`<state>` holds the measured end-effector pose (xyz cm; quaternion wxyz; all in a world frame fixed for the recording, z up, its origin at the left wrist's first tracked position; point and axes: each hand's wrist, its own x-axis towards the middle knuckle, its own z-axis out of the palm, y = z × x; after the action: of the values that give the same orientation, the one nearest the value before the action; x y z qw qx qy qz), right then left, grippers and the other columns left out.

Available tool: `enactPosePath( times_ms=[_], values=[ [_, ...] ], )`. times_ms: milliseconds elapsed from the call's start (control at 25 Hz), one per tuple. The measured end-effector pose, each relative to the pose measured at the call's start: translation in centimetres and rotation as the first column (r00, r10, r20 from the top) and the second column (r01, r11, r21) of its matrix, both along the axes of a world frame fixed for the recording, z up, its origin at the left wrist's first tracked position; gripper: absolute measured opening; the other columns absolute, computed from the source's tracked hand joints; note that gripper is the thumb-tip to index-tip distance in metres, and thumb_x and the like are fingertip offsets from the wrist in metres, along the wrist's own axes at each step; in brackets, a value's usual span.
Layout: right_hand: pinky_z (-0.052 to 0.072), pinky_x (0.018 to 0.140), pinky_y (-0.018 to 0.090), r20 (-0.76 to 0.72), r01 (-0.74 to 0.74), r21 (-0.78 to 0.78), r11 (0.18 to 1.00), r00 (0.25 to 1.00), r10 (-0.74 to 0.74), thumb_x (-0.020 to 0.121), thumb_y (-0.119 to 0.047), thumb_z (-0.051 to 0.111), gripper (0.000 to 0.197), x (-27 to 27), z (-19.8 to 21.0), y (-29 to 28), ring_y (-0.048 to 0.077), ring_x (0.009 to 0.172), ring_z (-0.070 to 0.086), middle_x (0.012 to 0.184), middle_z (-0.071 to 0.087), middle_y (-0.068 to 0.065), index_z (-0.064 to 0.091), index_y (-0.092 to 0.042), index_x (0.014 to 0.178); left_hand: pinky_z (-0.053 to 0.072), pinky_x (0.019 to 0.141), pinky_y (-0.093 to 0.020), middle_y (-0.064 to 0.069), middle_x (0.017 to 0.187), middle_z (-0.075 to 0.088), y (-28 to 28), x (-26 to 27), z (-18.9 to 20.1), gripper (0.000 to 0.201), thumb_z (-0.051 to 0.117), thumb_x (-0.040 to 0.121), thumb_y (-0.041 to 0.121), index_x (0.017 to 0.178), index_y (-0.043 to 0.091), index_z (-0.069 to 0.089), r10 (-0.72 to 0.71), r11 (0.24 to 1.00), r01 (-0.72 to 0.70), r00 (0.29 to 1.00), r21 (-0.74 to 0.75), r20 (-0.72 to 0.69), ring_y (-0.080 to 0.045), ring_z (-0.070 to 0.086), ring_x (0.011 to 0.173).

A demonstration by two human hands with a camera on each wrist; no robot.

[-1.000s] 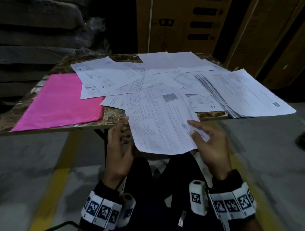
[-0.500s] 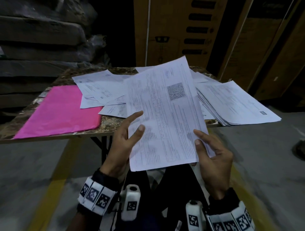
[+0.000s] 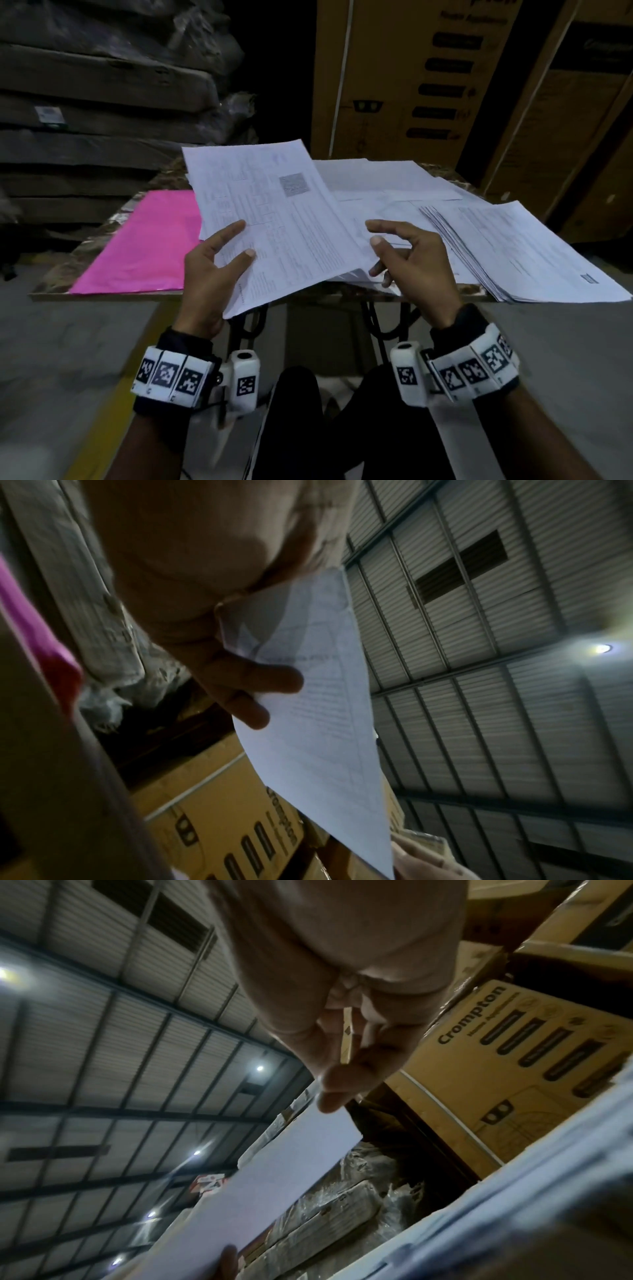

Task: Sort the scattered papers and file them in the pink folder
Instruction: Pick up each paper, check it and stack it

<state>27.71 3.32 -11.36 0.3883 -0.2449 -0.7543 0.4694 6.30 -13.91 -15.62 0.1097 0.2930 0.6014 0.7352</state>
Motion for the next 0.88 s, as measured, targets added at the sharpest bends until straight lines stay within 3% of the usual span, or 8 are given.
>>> enactPosePath(
  times_ms=[80,160,280,400,640,800,880],
  values=[
    [0.053,0.051,0.028,0.082,-0.039,0.078,0.996,0.996,0.033,0.096,-0.016,0.063,0.026,-2.1,2.2,0.9,0.020,0.063,0.071,0.126,0.065,-0.008,0.069,-0.019,0.121,0.052,0.090,-0.014,0.004,0.135,0.058,-0.3,-2.2,0.0,0.042,0.068,0.091,0.000,0.131,0.010,0.063,0.126,0.992,-0.126,0.992,0.017,0.010,0.001,0.057,0.118],
    [0.055,0.054,0.028,0.175,-0.089,0.117,0.989,0.982,0.068,0.096,-0.018,0.064,0.028,-4.3,3.8,2.3,0.019,0.066,0.072,0.127,0.064,-0.006,0.067,-0.018,0.124,0.051,0.099,-0.026,0.002,0.136,0.057,-0.3,-4.1,-0.3,0.043,0.069,0.090,0.002,0.132,0.011,0.063,0.234,0.972,-0.235,0.972,0.022,0.028,-0.010,0.055,0.124],
    [0.058,0.059,0.029,0.335,-0.207,0.027,0.978,0.923,0.187,0.096,-0.021,0.064,0.032,-7.8,5.2,5.1,0.023,0.076,0.074,0.124,0.063,0.004,0.064,-0.015,0.128,0.048,0.106,-0.038,-0.001,0.138,0.056,0.2,-5.9,-0.7,0.045,0.067,0.090,0.002,0.135,0.009,0.060,0.327,0.944,-0.329,0.942,0.020,0.077,-0.017,0.052,0.128],
    [0.059,0.068,0.029,0.505,-0.262,-0.011,0.965,0.831,0.232,0.097,-0.025,0.064,0.037,-11.8,5.4,8.0,0.024,0.093,0.070,0.121,0.066,0.012,0.062,-0.011,0.131,0.047,0.107,-0.040,-0.004,0.141,0.054,1.1,-6.6,-1.7,0.047,0.065,0.092,0.001,0.138,0.009,0.058,0.331,0.944,-0.330,0.938,-0.026,0.107,-0.019,0.050,0.128],
    [0.054,0.089,0.037,0.658,-0.149,-0.059,0.987,0.738,0.150,0.095,-0.027,0.066,0.042,-19.4,2.9,11.1,0.026,0.112,0.055,0.133,0.057,0.013,0.059,-0.011,0.132,0.047,0.106,-0.049,-0.005,0.140,0.055,1.4,-7.9,-3.4,0.049,0.068,0.091,0.007,0.138,0.013,0.057,0.312,0.948,-0.301,0.943,-0.105,0.115,-0.025,0.053,0.127],
    [0.048,0.101,0.040,0.786,-0.197,0.092,0.976,0.617,0.051,0.095,-0.031,0.065,0.041,-23.0,1.8,12.3,0.030,0.125,0.053,0.140,0.054,0.010,0.061,-0.008,0.129,0.048,0.106,-0.049,-0.002,0.140,0.055,1.2,-8.1,-3.8,0.049,0.069,0.091,0.007,0.138,0.015,0.057,0.330,0.943,-0.321,0.934,-0.086,0.135,-0.023,0.053,0.127],
    [0.043,0.107,0.038,0.835,-0.240,0.171,0.956,0.550,-0.011,0.096,-0.035,0.062,0.048,-24.4,1.3,12.8,0.030,0.131,0.049,0.147,0.048,0.011,0.056,-0.009,0.135,0.048,0.105,-0.048,0.000,0.139,0.056,1.3,-8.3,-4.2,0.048,0.069,0.091,0.006,0.137,0.015,0.058,0.322,0.946,-0.314,0.934,-0.077,0.156,-0.022,0.054,0.127]
  ],
)
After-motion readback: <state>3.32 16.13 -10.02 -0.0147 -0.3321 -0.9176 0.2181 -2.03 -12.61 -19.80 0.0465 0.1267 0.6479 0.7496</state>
